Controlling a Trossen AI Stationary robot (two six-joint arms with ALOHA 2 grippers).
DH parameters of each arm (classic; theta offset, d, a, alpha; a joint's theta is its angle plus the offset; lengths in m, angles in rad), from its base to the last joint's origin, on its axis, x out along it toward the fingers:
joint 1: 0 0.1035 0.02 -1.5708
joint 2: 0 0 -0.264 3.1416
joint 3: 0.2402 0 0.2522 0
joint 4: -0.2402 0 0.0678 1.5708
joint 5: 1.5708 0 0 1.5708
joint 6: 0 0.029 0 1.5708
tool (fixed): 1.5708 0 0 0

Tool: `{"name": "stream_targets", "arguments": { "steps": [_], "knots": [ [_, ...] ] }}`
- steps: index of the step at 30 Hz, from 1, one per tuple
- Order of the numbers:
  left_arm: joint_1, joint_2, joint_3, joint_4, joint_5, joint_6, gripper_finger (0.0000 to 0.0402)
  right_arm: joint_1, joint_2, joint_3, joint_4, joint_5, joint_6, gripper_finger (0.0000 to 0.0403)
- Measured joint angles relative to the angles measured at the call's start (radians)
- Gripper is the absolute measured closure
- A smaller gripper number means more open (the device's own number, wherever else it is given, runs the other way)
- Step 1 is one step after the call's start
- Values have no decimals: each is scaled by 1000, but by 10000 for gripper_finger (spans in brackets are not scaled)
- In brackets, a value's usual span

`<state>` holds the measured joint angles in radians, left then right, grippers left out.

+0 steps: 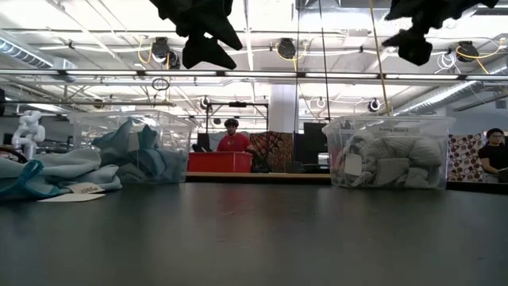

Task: Sort microfiber towel by color & place in baskets
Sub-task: Put the blue microfiber towel into the left transparent bin

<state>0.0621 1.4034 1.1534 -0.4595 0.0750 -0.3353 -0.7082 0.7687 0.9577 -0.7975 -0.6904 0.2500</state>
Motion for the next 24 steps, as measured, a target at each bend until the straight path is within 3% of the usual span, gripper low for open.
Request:
{"name": "stream_targets", "arguments": {
  "steps": [14,24],
  "knots": [
    [-12,0,0,-2,2,-54,185,205,-62,0,-9,-261,-7,161],
    [-12,0,0,-2,1,-92,185,397,-70,0,-45,-236,18,154]
  ]
}}
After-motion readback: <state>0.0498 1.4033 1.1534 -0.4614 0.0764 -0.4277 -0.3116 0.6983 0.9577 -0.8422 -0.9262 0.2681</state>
